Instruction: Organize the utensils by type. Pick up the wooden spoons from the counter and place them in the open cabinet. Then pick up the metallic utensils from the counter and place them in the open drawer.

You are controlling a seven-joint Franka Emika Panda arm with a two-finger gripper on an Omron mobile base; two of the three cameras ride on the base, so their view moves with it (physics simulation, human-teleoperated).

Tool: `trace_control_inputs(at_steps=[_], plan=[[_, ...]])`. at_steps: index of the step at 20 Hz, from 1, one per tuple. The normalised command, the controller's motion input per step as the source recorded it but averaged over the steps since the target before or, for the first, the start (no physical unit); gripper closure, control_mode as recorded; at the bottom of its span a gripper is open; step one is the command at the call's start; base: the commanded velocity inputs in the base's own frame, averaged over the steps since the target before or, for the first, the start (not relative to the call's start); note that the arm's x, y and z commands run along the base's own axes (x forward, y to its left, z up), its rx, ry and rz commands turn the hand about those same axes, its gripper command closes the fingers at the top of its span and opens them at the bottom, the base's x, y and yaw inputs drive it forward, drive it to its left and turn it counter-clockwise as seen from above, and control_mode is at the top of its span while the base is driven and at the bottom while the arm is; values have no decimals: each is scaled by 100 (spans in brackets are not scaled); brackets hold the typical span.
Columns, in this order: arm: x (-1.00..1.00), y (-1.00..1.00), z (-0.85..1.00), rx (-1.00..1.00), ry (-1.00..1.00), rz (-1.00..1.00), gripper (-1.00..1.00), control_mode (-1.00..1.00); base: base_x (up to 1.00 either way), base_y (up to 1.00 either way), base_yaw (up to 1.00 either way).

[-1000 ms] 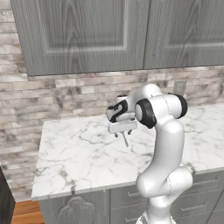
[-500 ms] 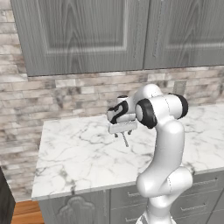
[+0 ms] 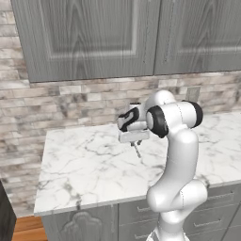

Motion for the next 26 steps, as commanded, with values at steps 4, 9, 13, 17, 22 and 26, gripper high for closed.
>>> trace_control_inputs(at_steps=[4,9,13,17,22,26], plan=[[-2,1,-63,7,0,0,100,-100,0,0,0],[-16,11,-64,1,2,0,100,-100,0,0,0],[-25,9,-67,0,4,0,100,-100,0,0,0],[-46,13,-39,0,0,0,100,-100,0,0,0],[-46,7,1,0,0,0,100,-100,0,0,0],[-54,0,13,0,-6,0,100,-100,0,0,0]])
